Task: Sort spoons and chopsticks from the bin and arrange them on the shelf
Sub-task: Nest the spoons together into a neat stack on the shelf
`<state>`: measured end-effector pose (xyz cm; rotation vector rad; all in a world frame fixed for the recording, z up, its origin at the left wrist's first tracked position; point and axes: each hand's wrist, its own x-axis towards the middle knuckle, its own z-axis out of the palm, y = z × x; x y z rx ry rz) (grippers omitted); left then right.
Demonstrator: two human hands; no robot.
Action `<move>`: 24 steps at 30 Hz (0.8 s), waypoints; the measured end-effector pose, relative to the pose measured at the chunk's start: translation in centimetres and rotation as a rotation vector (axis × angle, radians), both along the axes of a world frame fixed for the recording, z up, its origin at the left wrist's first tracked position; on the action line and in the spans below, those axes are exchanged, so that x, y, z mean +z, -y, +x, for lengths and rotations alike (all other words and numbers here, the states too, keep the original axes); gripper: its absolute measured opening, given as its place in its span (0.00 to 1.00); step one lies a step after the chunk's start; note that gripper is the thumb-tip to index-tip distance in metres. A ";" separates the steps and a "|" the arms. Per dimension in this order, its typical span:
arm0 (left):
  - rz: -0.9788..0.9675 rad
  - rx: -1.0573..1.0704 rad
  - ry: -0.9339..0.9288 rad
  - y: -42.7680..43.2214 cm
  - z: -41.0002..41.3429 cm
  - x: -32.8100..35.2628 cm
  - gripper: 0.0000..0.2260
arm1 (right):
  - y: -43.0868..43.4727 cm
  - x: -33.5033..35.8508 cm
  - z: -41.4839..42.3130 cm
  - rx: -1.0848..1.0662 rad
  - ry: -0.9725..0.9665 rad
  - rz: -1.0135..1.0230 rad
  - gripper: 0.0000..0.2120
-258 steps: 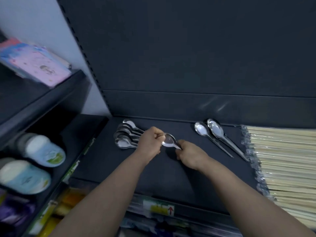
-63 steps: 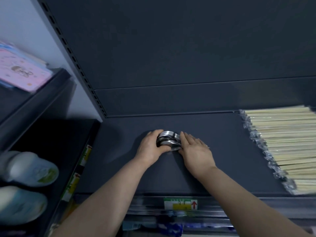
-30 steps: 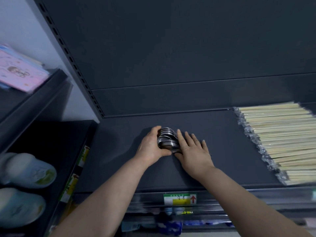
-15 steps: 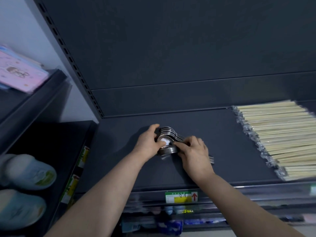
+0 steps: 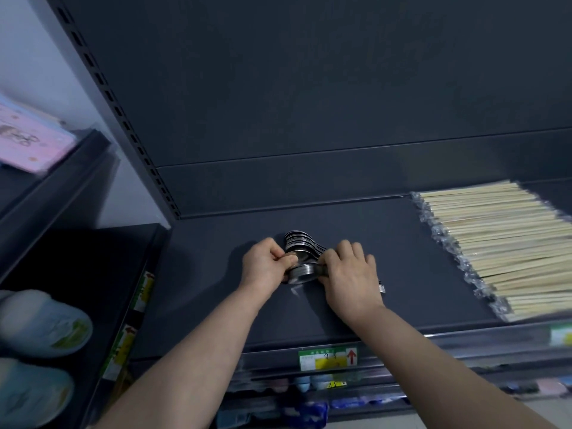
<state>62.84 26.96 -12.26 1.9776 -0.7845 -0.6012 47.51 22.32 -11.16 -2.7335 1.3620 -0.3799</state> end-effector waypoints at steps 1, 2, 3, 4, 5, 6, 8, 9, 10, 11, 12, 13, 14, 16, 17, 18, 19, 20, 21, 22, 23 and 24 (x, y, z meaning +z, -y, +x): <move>0.002 -0.018 -0.014 0.0 0.0 0.4 0.12 | 0.1 0.1 0.1 -0.001 0.001 0.008 0.13; 0.015 -0.045 -0.036 0.0 0.1 0.8 0.11 | 0.1 0.2 0.2 0.014 0.013 0.015 0.13; 0.040 -0.075 -0.059 0.0 0.4 1.2 0.11 | 0.3 0.1 0.3 0.039 0.028 0.035 0.13; 0.063 -0.092 -0.082 0.0 0.7 1.5 0.12 | 0.4 -0.1 0.3 0.060 0.035 0.069 0.14; 0.083 -0.091 -0.090 0.0 1.1 1.6 0.14 | 0.6 -0.2 0.3 0.069 0.037 0.105 0.15; 0.091 -0.074 -0.069 0.1 1.5 1.7 0.15 | 0.7 -0.2 0.3 0.066 0.030 0.149 0.16; 0.072 -0.066 -0.005 0.4 2.1 1.7 0.19 | 0.9 -0.2 0.3 0.049 0.021 0.205 0.16; 0.059 -0.125 0.001 0.6 2.1 1.9 0.22 | 1.0 -0.1 0.3 0.036 0.009 0.206 0.17; 0.064 -0.233 -0.004 0.7 2.0 2.1 0.29 | 1.1 0.0 0.4 0.018 -0.007 0.206 0.20; 0.101 -0.366 0.015 1.0 1.9 2.4 0.37 | 1.2 0.1 0.5 -0.003 -0.030 0.217 0.24; 0.163 -0.488 0.078 1.2 1.7 2.7 0.45 | 1.5 0.3 0.6 -0.024 -0.056 0.241 0.30; 0.215 -0.572 0.168 1.5 1.6 2.9 0.49 | 1.9 0.5 0.7 -0.038 -0.085 0.267 0.34; 0.241 -0.611 0.261 1.7 1.6 2.9 0.49 | 2.2 0.6 0.9 -0.043 -0.116 0.283 0.34; 0.216 -0.597 0.375 2.0 1.6 2.9 0.41 | 2.8 0.9 0.9 -0.029 -0.139 0.288 0.28; 0.177 -0.577 0.395 2.0 1.6 2.7 0.34 | 3.0 1.1 0.9 -0.025 -0.126 0.278 0.25; 0.128 -0.554 0.397 1.9 1.6 2.5 0.27 | 3.0 1.1 0.8 -0.031 -0.108 0.259 0.23; 0.082 -0.527 0.390 1.6 1.5 2.3 0.23 | 3.1 1.2 0.7 -0.039 -0.096 0.235 0.23; 0.043 -0.505 0.381 1.4 1.4 2.1 0.20 | 3.0 1.1 0.7 -0.040 -0.091 0.215 0.23; 0.019 -0.494 0.376 1.1 1.2 1.8 0.20 | 3.0 1.0 0.6 -0.037 -0.080 0.205 0.24; 0.008 -0.495 0.381 0.9 1.0 1.6 0.21 | 3.0 0.9 0.5 -0.032 -0.067 0.216 0.24; 0.012 -0.501 0.397 0.8 0.8 1.4 0.22 | 3.0 0.8 0.4 -0.020 -0.054 0.240 0.25; 0.022 -0.508 0.416 0.6 0.7 1.2 0.23 | 3.0 0.8 0.2 -0.004 -0.049 0.266 0.26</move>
